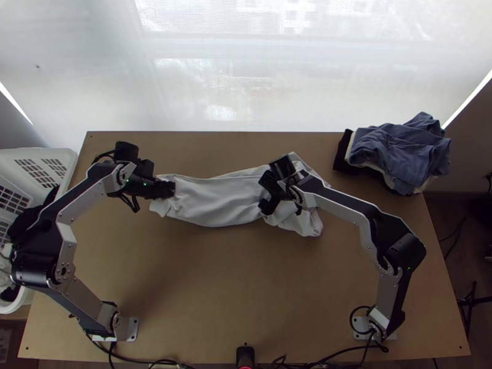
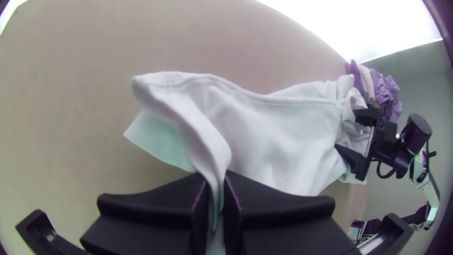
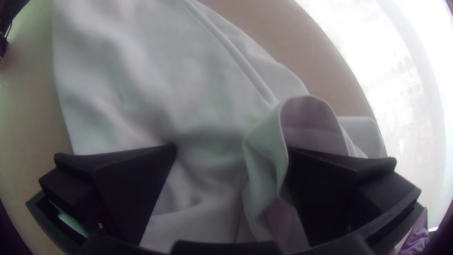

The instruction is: Fold the t-shirt

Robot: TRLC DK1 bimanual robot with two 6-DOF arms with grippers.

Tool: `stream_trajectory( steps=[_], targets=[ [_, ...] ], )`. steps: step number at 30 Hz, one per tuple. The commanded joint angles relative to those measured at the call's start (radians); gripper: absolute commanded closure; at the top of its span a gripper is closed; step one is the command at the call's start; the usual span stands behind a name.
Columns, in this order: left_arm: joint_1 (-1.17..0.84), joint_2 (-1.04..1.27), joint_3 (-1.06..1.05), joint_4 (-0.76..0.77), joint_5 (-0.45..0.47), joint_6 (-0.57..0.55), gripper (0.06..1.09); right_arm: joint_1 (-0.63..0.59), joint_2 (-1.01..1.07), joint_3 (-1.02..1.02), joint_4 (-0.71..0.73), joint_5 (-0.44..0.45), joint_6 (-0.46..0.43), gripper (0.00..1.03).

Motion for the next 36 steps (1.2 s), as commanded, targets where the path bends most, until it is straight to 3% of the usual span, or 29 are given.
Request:
stream_trajectory(
  steps=[1,12,23,29,36],
  targets=[
    [0.014,-0.044,0.086,-0.046,0.043,-0.030,1.05,0.013,0.019,-0.006,-0.002,-0.001,0.000,0.04],
    [-0.022,-0.055,0.252,-0.074,0.145,-0.088,1.05,0.018,0.036,-0.008,-0.002,-0.001,0.001,0.04],
    [-0.136,-0.022,0.396,-0.074,0.145,-0.109,1.05,0.056,-0.026,0.015,-0.007,-0.001,0.027,0.04],
    [-0.180,-0.004,0.416,-0.065,0.143,-0.109,1.05,0.043,-0.174,0.056,-0.102,-0.023,0.044,0.04],
    [-0.249,0.008,0.425,0.003,0.142,-0.129,1.05,-0.071,-0.320,0.118,-0.226,-0.072,0.093,0.05]
  ],
)
